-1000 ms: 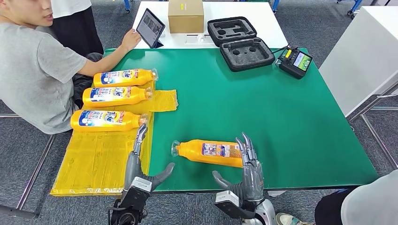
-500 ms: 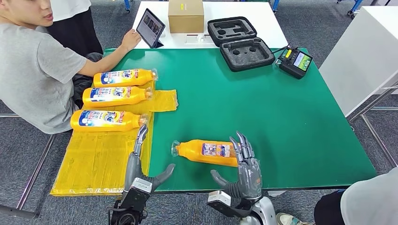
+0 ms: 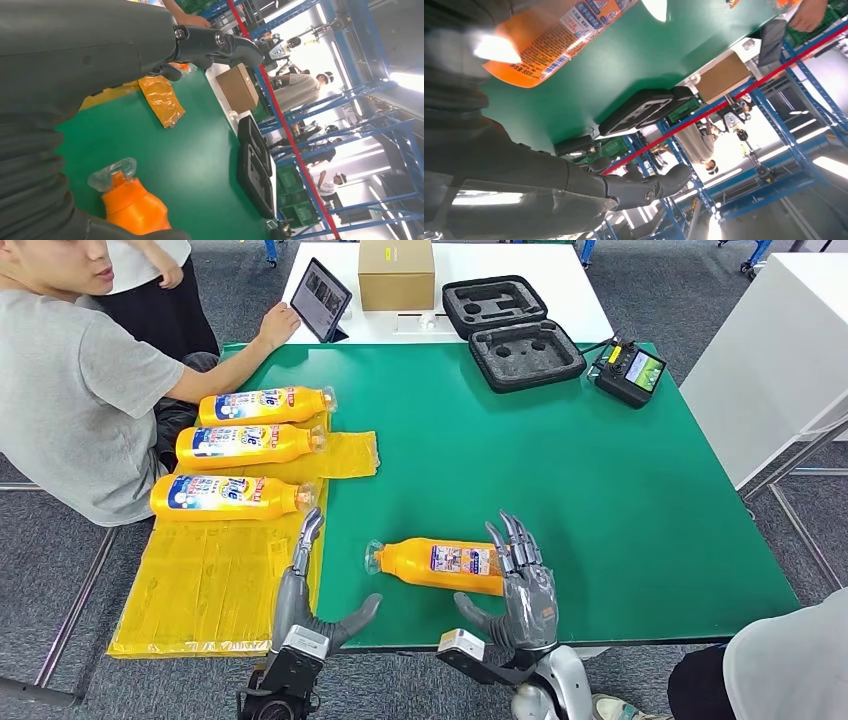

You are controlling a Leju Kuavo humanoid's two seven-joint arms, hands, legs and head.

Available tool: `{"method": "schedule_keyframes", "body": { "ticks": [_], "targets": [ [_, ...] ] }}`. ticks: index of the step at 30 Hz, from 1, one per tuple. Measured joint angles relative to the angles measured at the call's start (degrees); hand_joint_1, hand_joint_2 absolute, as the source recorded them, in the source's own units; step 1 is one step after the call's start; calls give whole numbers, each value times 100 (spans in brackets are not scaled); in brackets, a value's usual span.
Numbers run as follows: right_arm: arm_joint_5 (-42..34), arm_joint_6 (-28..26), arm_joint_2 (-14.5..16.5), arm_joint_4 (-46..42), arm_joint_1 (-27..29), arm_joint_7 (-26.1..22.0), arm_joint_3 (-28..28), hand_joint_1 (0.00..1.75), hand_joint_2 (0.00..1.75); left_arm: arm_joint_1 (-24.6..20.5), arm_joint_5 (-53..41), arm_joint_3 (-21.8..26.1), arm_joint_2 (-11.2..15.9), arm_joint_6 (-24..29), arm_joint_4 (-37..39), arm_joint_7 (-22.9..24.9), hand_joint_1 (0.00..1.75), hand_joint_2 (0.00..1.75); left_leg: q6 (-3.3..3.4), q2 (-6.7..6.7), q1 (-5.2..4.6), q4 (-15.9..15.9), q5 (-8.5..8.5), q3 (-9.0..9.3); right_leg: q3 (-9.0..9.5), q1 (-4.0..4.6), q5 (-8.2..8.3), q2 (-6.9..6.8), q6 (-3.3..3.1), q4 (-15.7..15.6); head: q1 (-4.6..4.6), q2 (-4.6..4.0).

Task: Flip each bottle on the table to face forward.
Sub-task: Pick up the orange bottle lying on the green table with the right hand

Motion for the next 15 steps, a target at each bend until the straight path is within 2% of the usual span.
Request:
{"method": "schedule_keyframes", "body": {
  "ticks": [9, 15],
  "targets": [
    [-61, 0, -2, 138, -30, 129, -3, 0, 175, -20, 0, -2, -33, -27, 0, 0, 0, 175, 0, 0, 0, 0, 0, 0, 0, 0, 0, 0, 0, 0, -1, 0],
    [-70, 0, -20, 229, -9, 497, 42, 0, 175, -64, -10, -5, -48, -119, 52, 1, 0, 175, 0, 0, 0, 0, 0, 0, 0, 0, 0, 0, 0, 0, -1, 0]
  ]
}}
